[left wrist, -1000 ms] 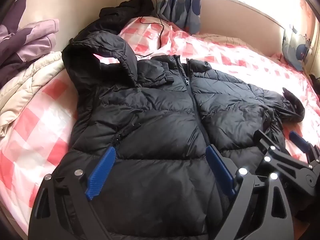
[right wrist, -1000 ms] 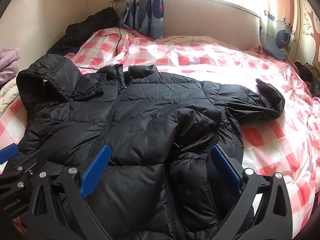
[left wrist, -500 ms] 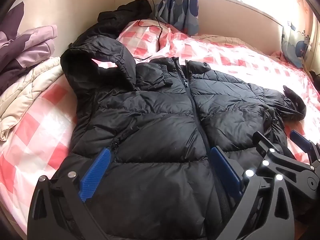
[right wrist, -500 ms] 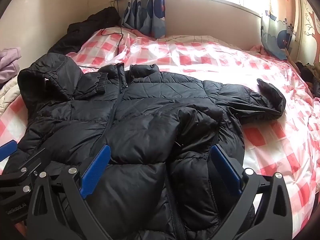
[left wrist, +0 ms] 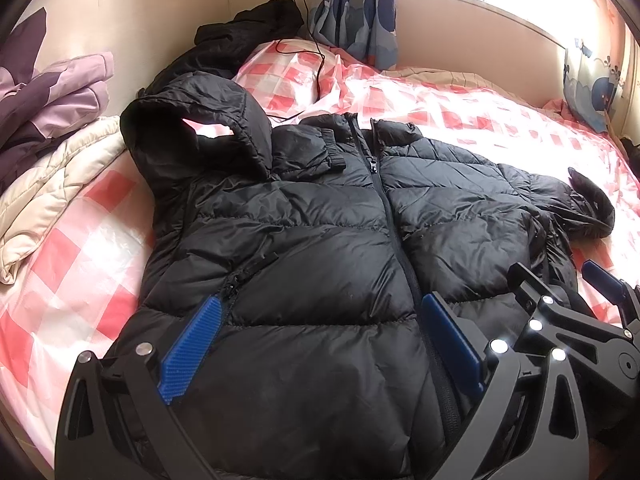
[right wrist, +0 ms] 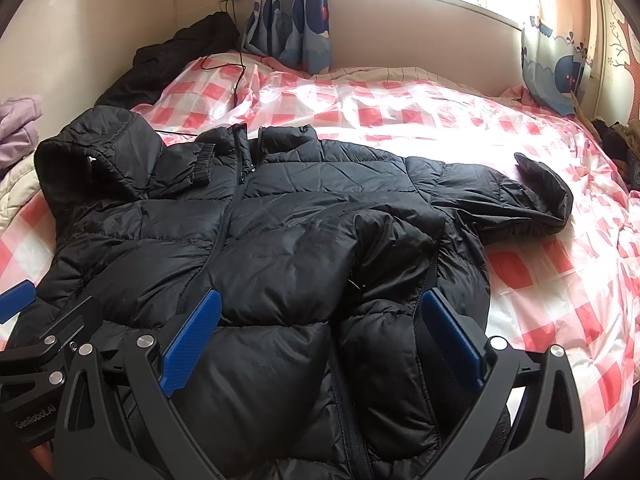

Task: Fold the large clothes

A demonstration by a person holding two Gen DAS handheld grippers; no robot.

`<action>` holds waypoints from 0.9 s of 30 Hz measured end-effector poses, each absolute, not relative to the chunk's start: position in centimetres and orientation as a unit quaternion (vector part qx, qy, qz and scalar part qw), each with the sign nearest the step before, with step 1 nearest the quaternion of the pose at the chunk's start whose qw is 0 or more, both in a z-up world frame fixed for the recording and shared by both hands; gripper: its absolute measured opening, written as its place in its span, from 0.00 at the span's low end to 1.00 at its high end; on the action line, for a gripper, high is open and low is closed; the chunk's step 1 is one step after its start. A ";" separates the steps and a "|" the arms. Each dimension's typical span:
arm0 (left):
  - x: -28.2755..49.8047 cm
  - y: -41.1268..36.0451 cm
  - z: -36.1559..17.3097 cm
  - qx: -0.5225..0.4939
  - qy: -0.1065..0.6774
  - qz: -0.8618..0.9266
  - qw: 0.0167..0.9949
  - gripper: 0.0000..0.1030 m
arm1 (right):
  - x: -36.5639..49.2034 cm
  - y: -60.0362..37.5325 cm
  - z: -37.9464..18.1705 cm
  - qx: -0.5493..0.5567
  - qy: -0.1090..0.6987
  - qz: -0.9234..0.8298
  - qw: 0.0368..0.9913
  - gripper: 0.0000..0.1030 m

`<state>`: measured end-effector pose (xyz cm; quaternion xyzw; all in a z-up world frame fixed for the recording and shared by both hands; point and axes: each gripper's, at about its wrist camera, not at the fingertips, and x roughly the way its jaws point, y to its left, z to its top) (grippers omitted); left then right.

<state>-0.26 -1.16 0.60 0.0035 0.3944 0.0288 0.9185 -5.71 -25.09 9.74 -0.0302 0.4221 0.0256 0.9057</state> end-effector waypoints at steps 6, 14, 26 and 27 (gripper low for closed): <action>-0.3 -1.2 0.6 0.003 0.395 0.029 0.918 0.93 | -5.6 -25.2 9.8 -0.029 0.423 0.026 0.905 0.94; -0.3 -1.4 0.4 0.005 0.397 0.029 0.917 0.93 | -5.7 -25.2 9.6 -0.029 0.425 0.026 0.904 0.94; 0.0 -1.3 0.1 0.004 0.410 0.028 0.912 0.93 | -5.6 -25.2 9.3 -0.028 0.431 0.025 0.902 0.94; 0.1 -1.3 0.1 0.004 0.410 0.028 0.912 0.93 | -5.7 -25.2 9.2 -0.029 0.431 0.025 0.901 0.94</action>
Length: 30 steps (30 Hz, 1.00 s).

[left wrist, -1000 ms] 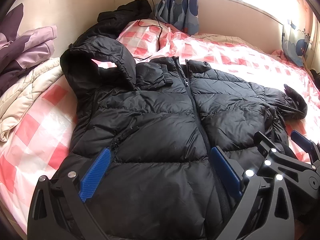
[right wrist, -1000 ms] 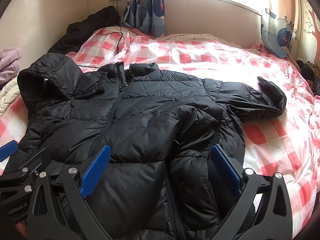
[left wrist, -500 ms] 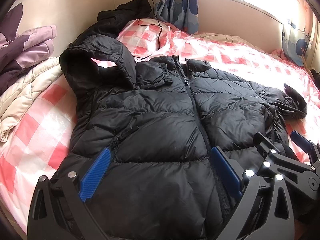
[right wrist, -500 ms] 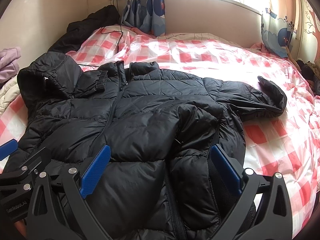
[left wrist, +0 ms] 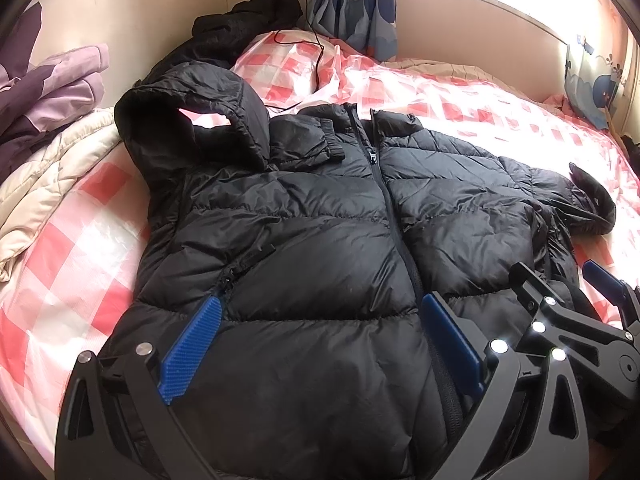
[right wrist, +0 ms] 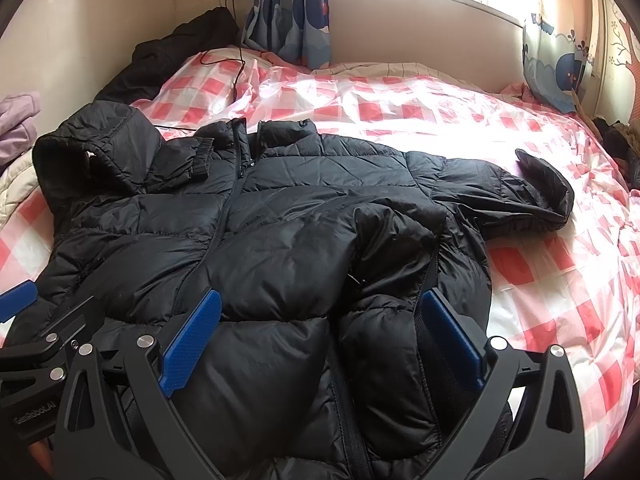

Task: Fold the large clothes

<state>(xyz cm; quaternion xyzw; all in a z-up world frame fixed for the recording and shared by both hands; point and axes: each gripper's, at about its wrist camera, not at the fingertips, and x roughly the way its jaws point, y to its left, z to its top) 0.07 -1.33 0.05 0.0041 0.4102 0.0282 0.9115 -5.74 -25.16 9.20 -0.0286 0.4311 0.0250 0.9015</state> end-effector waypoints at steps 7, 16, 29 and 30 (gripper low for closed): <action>0.2 -1.4 0.0 0.006 0.414 0.028 0.910 0.93 | -5.6 -25.2 9.2 -0.027 0.434 0.026 0.900 0.94; 0.3 -1.4 -0.1 0.007 0.417 0.026 0.909 0.93 | -5.7 -25.3 8.9 -0.025 0.437 0.026 0.899 0.94; 0.3 -1.4 -0.3 0.006 0.421 0.026 0.907 0.93 | -5.6 -25.5 8.8 -0.025 0.438 0.027 0.898 0.94; 0.3 -1.4 -0.3 0.006 0.421 0.026 0.907 0.93 | -5.6 -25.5 8.7 -0.025 0.439 0.027 0.898 0.94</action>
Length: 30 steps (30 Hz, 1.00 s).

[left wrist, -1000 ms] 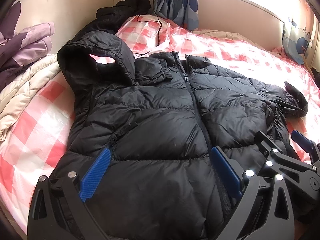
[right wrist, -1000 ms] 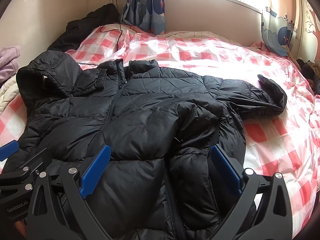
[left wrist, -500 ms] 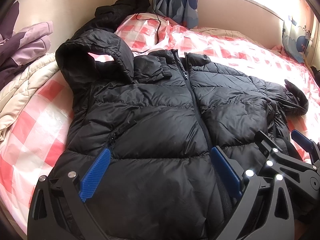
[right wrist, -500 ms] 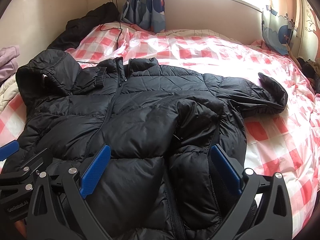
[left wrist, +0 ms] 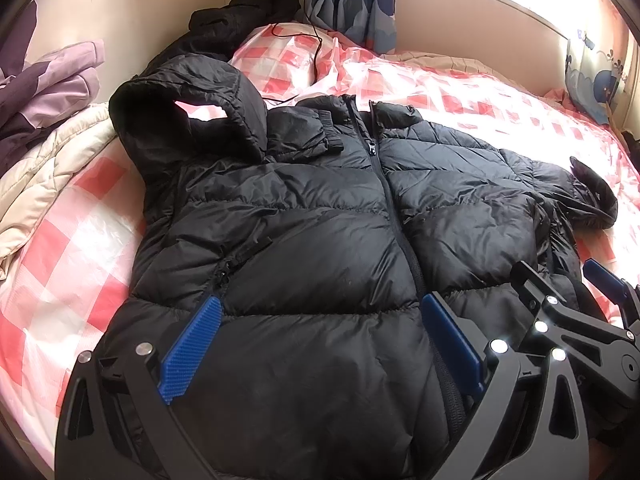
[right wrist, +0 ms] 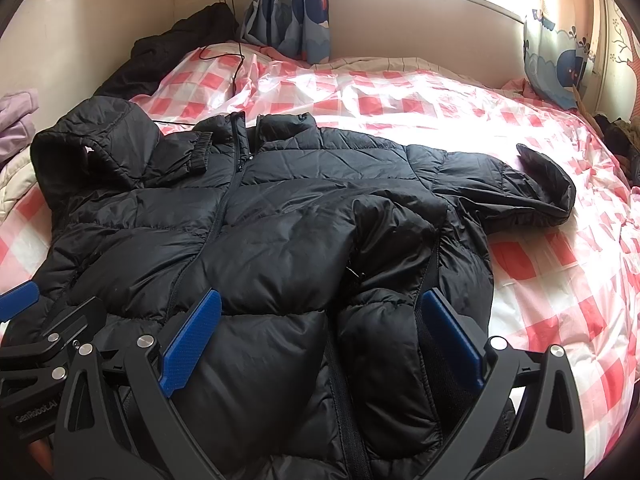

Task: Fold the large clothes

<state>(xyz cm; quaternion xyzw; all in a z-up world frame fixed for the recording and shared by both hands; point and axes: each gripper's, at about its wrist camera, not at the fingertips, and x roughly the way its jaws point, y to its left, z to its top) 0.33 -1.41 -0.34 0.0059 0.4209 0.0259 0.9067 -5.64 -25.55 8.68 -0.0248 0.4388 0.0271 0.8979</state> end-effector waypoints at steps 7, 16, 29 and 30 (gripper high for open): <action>0.3 -1.4 -0.4 0.006 0.421 0.026 0.907 0.93 | -5.6 -25.5 8.7 -0.025 0.439 0.027 0.898 0.94; 0.3 -1.4 -0.5 0.006 0.422 0.026 0.906 0.93 | -5.6 -25.6 8.2 -0.027 0.442 0.027 0.896 0.94; 0.6 -1.8 -0.8 -0.001 0.424 0.023 0.905 0.93 | -4.9 -26.1 8.2 -0.050 0.443 0.002 0.895 0.94; 0.7 -1.8 -0.8 -0.001 0.425 0.023 0.905 0.93 | -4.8 -26.2 8.0 -0.048 0.446 0.002 0.894 0.94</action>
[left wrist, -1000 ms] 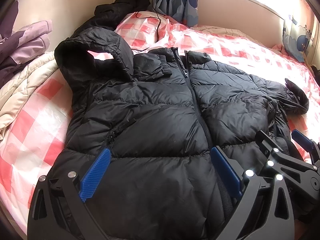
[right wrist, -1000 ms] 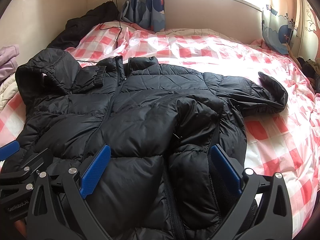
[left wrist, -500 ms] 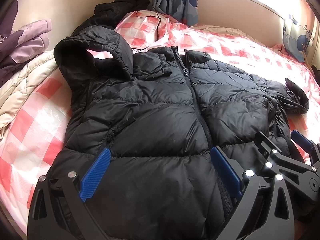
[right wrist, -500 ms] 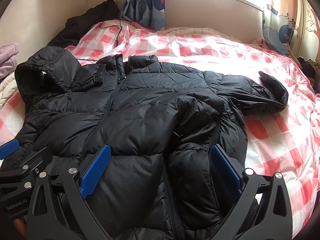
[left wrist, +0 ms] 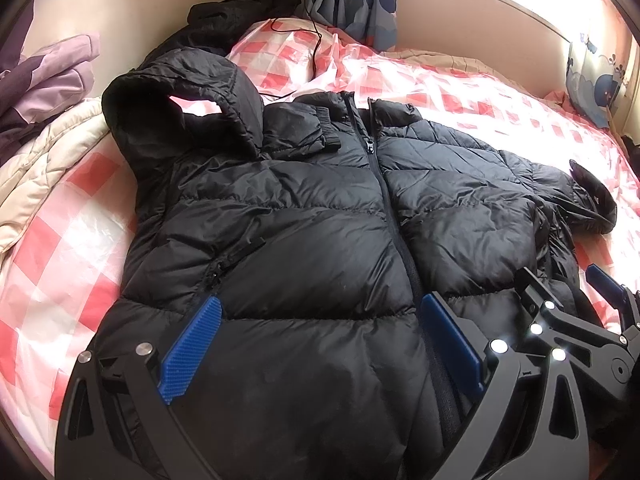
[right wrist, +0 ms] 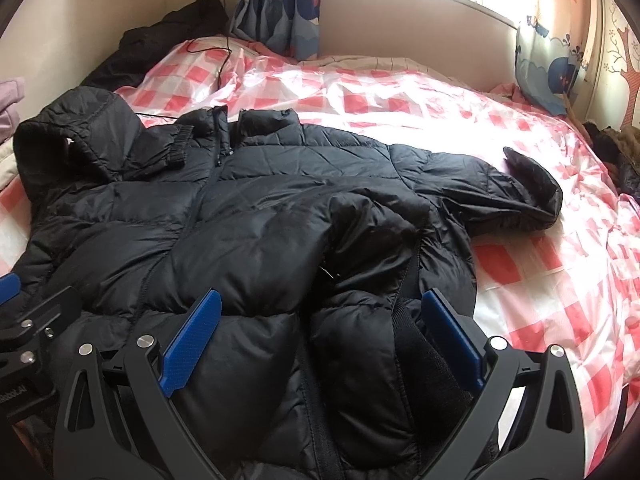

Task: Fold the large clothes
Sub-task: 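Reach the right tool to the jacket sleeve cuff and close on it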

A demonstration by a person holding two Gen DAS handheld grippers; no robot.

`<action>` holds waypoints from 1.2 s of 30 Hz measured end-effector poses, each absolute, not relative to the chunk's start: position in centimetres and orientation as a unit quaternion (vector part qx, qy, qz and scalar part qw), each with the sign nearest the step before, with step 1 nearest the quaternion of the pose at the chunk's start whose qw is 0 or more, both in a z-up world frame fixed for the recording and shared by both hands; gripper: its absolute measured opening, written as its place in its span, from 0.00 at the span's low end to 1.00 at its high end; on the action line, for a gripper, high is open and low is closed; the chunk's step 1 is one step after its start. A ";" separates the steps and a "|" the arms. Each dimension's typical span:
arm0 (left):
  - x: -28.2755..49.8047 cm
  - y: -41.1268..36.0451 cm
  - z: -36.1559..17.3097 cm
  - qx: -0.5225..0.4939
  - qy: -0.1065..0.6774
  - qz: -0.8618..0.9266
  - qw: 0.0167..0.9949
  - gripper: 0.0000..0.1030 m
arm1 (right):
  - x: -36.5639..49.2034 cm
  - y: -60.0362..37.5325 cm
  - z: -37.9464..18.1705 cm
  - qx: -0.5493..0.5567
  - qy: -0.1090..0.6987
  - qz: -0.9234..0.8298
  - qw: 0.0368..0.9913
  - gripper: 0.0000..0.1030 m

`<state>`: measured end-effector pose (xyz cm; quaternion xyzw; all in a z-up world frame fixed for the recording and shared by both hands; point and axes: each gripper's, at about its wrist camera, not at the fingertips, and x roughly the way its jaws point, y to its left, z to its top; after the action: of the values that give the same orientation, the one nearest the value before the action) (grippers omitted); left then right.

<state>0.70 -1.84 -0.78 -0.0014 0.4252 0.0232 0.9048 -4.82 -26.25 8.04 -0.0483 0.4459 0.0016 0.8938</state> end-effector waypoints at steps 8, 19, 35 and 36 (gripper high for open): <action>1.2 -2.0 -0.7 -0.003 0.431 0.018 0.902 0.93 | -4.6 -26.6 8.4 -0.070 0.436 -0.017 0.897 0.94; 1.8 -2.1 -1.0 -0.015 0.443 0.006 0.897 0.93 | -2.2 -31.2 10.5 -0.126 0.400 -0.086 0.904 0.94; 3.5 -1.4 -2.4 -0.041 0.474 -0.006 0.880 0.93 | 24.1 -56.2 2.2 -0.225 0.584 -0.277 0.729 0.72; 3.6 -1.3 -2.5 -0.049 0.478 -0.008 0.877 0.93 | 23.8 -58.5 2.0 -0.184 0.586 -0.280 0.738 0.51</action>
<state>3.65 -1.31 -2.53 -0.0487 0.4775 -0.0082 0.8772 23.79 -58.45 2.05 -0.1839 0.5861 -0.2799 0.7378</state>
